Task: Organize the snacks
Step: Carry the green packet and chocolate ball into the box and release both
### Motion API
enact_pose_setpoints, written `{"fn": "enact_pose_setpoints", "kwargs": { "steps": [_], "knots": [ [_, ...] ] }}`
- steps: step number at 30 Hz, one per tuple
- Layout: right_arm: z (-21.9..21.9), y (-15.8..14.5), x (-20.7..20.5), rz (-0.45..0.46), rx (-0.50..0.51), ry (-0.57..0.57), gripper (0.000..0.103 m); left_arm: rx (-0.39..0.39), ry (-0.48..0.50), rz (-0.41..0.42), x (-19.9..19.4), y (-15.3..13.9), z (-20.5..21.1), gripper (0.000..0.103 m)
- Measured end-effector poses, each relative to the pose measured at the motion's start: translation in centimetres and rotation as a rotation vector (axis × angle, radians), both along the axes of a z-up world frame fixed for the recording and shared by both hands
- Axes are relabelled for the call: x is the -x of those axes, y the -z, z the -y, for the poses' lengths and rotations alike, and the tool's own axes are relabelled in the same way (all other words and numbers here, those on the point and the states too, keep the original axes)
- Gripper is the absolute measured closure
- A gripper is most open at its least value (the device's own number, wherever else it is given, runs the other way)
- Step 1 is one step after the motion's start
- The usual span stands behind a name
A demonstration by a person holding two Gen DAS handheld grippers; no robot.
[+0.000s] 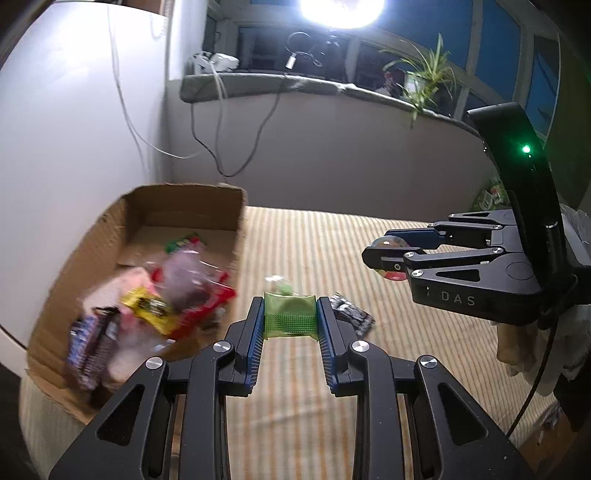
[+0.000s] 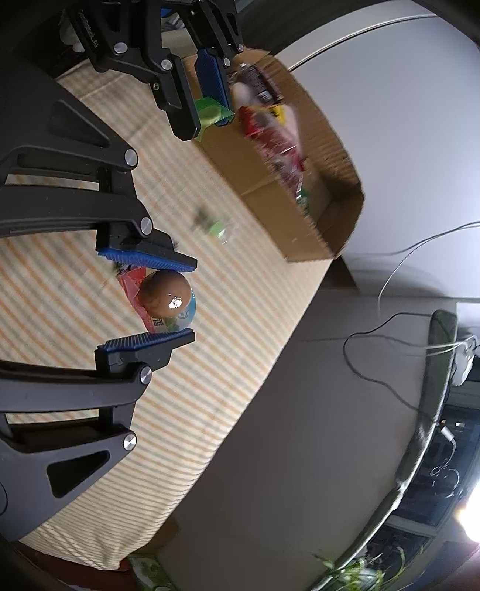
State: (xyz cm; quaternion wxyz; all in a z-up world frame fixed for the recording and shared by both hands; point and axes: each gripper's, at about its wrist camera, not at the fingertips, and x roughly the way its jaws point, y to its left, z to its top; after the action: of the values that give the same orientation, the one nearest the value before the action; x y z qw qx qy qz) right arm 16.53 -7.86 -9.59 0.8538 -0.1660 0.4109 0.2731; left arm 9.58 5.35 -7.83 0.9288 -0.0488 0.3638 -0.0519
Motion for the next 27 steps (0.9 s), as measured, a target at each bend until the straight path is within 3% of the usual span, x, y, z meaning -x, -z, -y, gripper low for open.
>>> {"fn": "enact_pose_setpoints", "kwargs": {
  "steps": [14, 27],
  "knots": [
    [-7.7, -1.8, -1.7, 0.017, -0.03, -0.074, 0.07, -0.018, -0.082, 0.021, -1.4, -1.3, -6.0, 0.077],
    [-12.2, -1.0, -4.0, -0.012, -0.046, -0.116, 0.07, 0.005, -0.121, 0.002, -3.1, -1.0, -9.0, 0.077]
  ]
}}
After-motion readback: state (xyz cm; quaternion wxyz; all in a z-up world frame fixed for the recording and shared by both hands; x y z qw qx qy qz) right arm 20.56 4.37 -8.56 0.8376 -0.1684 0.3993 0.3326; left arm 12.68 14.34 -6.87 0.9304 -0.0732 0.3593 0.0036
